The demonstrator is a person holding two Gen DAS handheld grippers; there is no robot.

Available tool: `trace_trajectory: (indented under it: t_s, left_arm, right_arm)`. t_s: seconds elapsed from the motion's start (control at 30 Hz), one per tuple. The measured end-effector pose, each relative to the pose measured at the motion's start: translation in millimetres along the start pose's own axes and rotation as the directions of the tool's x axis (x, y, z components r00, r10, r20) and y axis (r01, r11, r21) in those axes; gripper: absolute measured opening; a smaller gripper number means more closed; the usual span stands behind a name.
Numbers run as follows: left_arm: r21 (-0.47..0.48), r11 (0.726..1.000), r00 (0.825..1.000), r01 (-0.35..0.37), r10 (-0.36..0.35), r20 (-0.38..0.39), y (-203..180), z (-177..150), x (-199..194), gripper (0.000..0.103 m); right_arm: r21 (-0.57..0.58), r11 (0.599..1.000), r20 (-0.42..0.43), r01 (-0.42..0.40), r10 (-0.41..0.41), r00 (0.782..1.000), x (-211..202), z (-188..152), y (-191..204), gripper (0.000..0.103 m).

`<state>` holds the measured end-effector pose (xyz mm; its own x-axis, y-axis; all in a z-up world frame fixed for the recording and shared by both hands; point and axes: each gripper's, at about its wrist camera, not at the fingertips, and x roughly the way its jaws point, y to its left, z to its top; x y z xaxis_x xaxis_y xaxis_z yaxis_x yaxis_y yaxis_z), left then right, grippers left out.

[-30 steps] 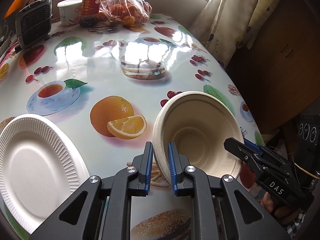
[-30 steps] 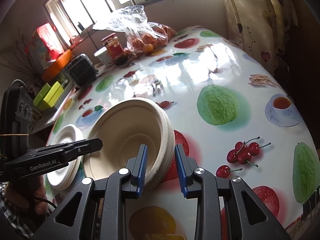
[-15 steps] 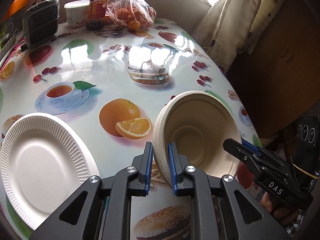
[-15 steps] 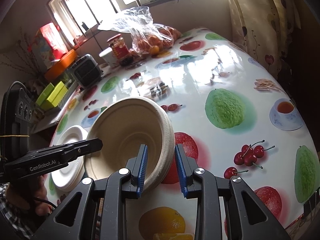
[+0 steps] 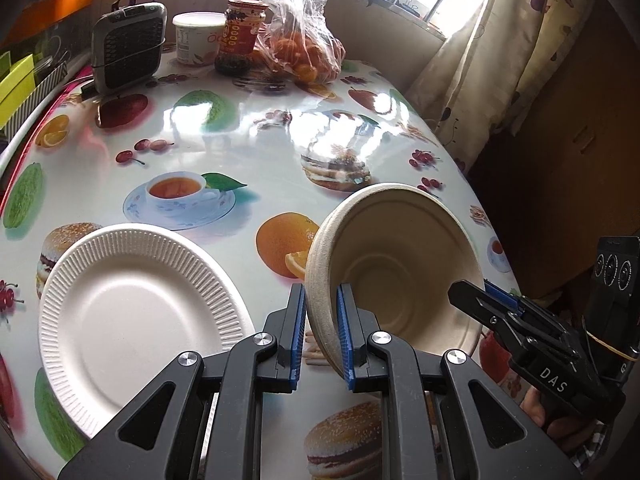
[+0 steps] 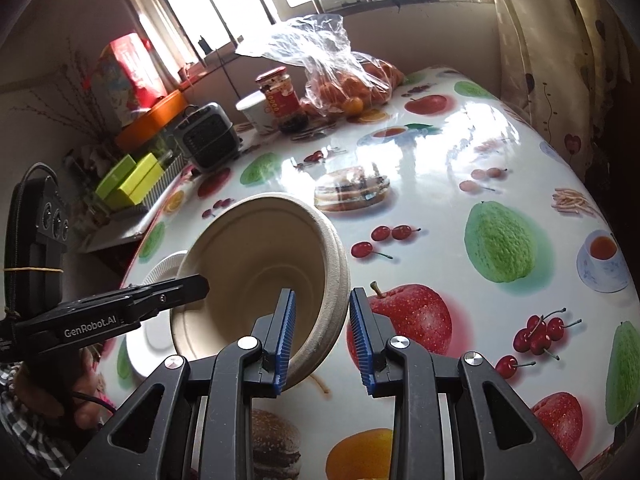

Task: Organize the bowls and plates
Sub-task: 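Carry the bowl stack with both grippers over the white plate stack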

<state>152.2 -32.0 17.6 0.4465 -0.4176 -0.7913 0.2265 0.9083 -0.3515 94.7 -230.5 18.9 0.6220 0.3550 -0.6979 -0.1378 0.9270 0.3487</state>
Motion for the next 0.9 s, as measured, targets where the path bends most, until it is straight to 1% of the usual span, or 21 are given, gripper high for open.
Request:
trace_trajectory:
  t_s: [0.43, 0.7, 0.9]
  left_arm:
    - [-0.095, 0.993, 0.995, -0.074, 0.080, 0.063, 45.1, -4.4, -35.6, 0.016]
    - [-0.152, 0.982, 0.988, -0.116, 0.129, 0.081, 73.3, -13.3, -53.7, 0.016]
    - [-0.195, 0.970, 0.983, -0.144, 0.164, 0.087, 93.4, -21.5, -62.5, 0.016]
  right_arm:
    - [-0.087, 0.992, -0.046, -0.095, 0.091, 0.995, 25.0, 9.5, 50.2, 0.027]
    - [-0.127, 0.981, -0.093, -0.150, 0.139, 0.986, 43.7, 11.2, 82.6, 0.027]
    - [-0.164, 0.970, -0.125, -0.178, 0.158, 0.980, 57.5, 10.3, 105.0, 0.027]
